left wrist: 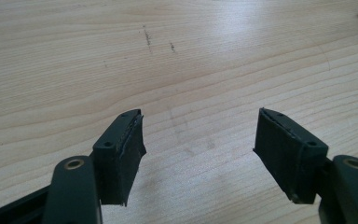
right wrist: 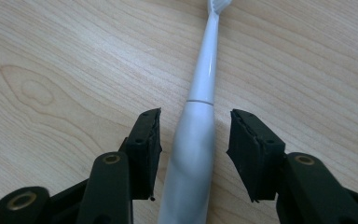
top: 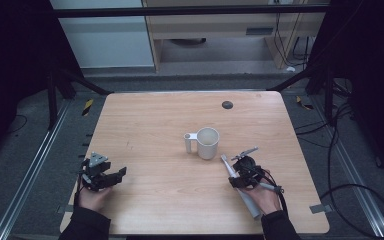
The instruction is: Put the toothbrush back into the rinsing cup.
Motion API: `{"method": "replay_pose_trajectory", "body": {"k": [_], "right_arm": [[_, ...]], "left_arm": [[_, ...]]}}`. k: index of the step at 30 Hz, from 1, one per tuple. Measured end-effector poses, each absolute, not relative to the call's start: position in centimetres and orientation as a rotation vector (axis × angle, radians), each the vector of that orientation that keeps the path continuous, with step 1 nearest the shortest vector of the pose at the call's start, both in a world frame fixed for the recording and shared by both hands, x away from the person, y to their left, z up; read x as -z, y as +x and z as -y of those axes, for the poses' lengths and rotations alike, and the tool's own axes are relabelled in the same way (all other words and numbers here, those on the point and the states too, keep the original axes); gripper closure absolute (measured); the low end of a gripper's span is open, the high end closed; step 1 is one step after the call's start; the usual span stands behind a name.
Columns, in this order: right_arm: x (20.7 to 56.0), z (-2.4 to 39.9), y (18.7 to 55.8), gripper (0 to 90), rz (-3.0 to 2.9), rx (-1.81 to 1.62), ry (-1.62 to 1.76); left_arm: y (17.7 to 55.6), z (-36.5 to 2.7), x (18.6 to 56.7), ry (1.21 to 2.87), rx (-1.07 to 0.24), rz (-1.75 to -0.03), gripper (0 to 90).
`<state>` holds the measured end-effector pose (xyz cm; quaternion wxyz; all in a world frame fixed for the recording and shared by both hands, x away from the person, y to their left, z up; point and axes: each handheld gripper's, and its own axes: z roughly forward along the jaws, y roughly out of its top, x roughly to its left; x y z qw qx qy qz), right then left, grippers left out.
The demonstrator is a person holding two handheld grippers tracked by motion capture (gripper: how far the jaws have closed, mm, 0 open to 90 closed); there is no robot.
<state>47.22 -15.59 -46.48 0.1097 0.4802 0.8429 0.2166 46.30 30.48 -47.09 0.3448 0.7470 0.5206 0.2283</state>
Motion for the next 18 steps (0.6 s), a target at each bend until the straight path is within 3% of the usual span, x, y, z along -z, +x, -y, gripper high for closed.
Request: {"method": "replay_pose_trajectory", "body": {"k": [18], "right_arm": [[47.29,15.44,47.48,61.9,-2.502,-0.579,1.438]], "left_arm": [[46.3,-30.48,47.1,1.942,-0.591,-1.35,31.4]]}}
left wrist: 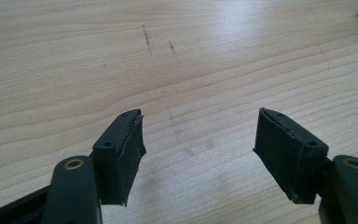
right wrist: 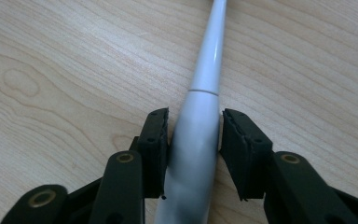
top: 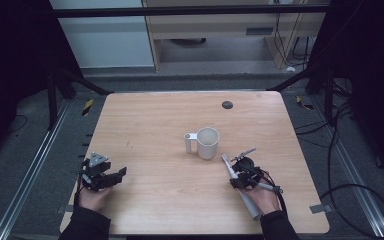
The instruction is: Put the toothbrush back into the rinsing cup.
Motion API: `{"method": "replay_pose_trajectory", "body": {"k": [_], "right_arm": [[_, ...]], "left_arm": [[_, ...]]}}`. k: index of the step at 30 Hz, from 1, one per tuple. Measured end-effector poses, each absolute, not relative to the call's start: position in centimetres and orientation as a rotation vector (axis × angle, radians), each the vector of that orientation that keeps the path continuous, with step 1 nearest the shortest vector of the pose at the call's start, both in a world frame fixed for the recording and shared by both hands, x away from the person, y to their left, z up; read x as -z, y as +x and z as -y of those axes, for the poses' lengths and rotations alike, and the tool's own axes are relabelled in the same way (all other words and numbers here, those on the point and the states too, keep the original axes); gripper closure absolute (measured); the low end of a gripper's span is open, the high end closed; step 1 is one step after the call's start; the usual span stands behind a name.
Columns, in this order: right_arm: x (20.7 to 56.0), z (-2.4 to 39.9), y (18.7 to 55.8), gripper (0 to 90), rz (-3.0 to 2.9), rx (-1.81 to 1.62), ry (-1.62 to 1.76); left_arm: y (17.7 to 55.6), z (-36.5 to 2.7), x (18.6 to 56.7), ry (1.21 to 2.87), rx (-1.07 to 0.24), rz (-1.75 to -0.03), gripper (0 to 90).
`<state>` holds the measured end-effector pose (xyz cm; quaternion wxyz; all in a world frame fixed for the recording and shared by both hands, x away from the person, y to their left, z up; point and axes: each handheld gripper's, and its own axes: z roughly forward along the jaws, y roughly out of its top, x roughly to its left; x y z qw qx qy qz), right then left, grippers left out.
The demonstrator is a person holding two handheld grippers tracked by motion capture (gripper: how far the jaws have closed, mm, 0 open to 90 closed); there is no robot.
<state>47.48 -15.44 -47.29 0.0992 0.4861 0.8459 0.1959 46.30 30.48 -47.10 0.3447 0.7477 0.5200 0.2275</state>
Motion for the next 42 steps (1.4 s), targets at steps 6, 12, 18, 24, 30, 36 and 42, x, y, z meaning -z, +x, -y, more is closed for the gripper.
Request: {"method": "replay_pose_trajectory", "body": {"k": [6,12,18,24,30,36,42], "right_arm": [[47.3,15.3,47.5,64.0,-2.502,-0.559,1.454],[47.3,15.0,47.5,66.5,-2.502,-0.533,1.476],[47.2,15.0,47.6,67.2,-2.493,-0.519,1.502],[46.9,15.2,47.5,67.5,-2.487,-0.52,1.524],[46.1,15.9,47.3,67.7,-2.457,-0.566,1.515],[45.6,16.5,47.1,67.7,-2.438,-0.617,1.517],[44.9,17.1,46.9,67.8,-2.407,-0.676,1.519]], "left_arm": [[46.3,-30.5,47.1,1.945,-0.589,-1.35,31.4],[46.3,-30.5,47.1,1.947,-0.589,-1.349,31.3],[46.3,-30.5,47.1,1.952,-0.588,-1.348,31.3],[46.3,-30.5,47.1,1.95,-0.588,-1.348,31.3],[46.3,-30.5,47.1,1.952,-0.587,-1.347,31.3],[46.3,-30.5,47.1,1.952,-0.587,-1.347,31.3],[46.3,-30.4,47.1,1.953,-0.586,-1.346,31.3]]}}
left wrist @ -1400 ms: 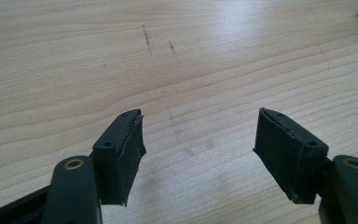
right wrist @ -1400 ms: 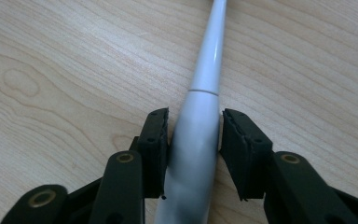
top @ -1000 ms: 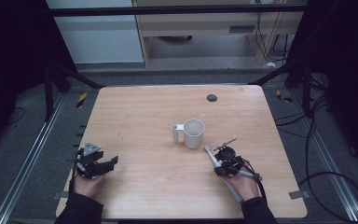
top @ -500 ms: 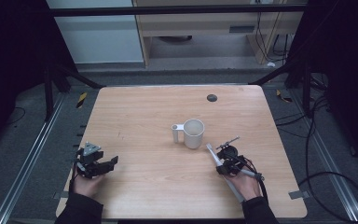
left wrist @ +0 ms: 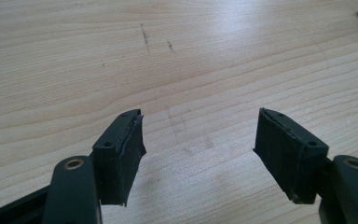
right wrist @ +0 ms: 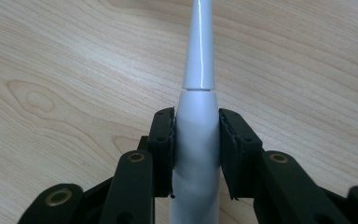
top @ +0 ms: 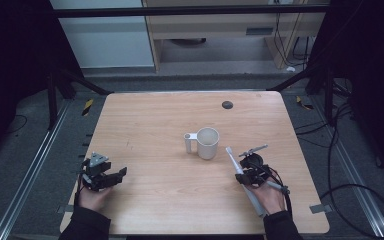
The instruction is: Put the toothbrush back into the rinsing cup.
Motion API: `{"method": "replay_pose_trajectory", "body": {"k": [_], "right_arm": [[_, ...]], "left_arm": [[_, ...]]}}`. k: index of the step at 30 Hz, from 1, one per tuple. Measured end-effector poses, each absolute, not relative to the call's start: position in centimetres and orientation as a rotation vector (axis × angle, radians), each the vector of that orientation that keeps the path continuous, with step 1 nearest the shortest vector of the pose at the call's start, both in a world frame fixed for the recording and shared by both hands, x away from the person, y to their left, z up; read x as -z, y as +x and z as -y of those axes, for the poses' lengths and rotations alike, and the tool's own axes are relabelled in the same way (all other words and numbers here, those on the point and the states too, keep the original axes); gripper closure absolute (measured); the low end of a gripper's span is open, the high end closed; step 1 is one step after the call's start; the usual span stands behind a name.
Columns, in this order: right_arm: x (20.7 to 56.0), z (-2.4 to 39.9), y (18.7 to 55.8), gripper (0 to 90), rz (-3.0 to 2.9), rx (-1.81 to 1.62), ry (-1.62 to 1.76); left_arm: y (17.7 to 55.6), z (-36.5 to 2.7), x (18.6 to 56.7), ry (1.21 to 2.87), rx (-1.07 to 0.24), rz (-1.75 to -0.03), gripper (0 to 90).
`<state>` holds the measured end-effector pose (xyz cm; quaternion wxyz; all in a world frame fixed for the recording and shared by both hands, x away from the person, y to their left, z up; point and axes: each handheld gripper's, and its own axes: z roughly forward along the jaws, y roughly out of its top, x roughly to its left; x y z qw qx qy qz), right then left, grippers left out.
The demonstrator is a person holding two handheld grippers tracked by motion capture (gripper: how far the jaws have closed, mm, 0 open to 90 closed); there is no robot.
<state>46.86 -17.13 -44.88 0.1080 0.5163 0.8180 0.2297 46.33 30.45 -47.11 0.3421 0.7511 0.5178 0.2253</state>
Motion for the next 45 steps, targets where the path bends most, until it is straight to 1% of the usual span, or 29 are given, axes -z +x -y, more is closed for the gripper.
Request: {"method": "replay_pose_trajectory", "body": {"k": [17,25,45], "right_arm": [[42.2,18.6,45.9,67.9,-2.258,-0.827,1.492],[40.8,19.6,45.2,67.8,-2.117,-0.972,1.45],[40.0,20.3,44.9,67.8,-1.94,-1.157,1.326]], "left_arm": [[46.3,-30.5,47.1,1.951,-0.585,-1.347,31.3],[46.3,-30.4,47.1,1.945,-0.585,-1.349,31.3],[46.4,-30.4,47.1,1.953,-0.59,-1.336,30.5]]}}
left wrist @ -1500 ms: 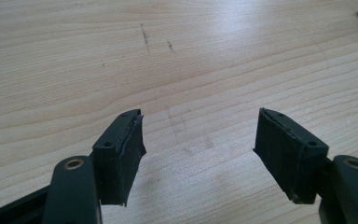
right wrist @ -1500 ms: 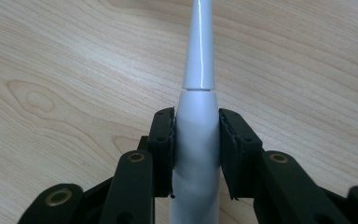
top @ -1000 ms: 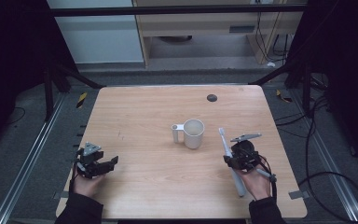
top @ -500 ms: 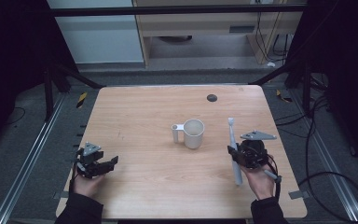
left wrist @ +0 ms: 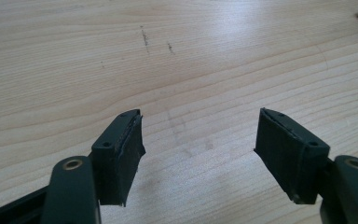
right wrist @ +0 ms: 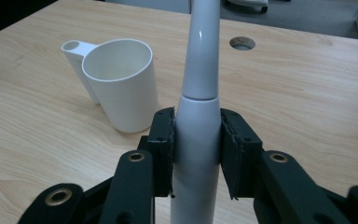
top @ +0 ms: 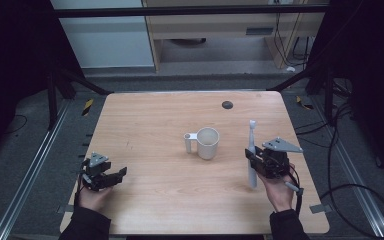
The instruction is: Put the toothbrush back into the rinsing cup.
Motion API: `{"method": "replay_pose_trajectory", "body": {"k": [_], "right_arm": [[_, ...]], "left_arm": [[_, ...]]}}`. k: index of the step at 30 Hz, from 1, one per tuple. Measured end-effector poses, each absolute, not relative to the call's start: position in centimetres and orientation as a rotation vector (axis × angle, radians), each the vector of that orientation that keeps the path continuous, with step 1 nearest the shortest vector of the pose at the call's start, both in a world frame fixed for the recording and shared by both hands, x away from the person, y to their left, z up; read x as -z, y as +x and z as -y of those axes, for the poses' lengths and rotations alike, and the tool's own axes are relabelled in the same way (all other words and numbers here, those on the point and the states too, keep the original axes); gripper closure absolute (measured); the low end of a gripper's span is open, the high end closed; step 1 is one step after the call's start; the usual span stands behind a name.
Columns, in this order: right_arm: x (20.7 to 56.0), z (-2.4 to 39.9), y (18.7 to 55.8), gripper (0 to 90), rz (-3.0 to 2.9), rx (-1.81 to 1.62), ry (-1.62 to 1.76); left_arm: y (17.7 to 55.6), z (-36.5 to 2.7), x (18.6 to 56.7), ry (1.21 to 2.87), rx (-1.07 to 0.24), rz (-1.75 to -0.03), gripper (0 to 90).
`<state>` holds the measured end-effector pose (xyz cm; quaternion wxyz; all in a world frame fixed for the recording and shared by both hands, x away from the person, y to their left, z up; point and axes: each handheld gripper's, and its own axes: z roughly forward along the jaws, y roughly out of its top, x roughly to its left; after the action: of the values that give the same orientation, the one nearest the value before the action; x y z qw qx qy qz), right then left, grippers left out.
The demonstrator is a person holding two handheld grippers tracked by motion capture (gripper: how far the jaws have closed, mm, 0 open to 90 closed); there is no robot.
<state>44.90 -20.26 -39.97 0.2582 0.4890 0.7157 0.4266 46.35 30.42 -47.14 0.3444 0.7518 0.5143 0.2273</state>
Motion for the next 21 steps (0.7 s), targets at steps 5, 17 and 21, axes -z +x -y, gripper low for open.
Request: {"method": "replay_pose_trajectory", "body": {"k": [5,17,21], "right_arm": [[39.3,20.0,45.1,67.8,-1.928,-1.195,1.297],[37.0,19.7,46.3,67.7,-1.824,-1.308,1.265],[36.6,19.5,46.6,67.7,-1.777,-1.35,1.248]], "left_arm": [[46.3,-30.4,47.1,1.96,-0.593,-1.327,30.2],[46.3,-30.4,47.1,1.955,-0.593,-1.332,30.2],[46.3,-30.4,47.1,1.949,-0.593,-1.333,30.2]]}}
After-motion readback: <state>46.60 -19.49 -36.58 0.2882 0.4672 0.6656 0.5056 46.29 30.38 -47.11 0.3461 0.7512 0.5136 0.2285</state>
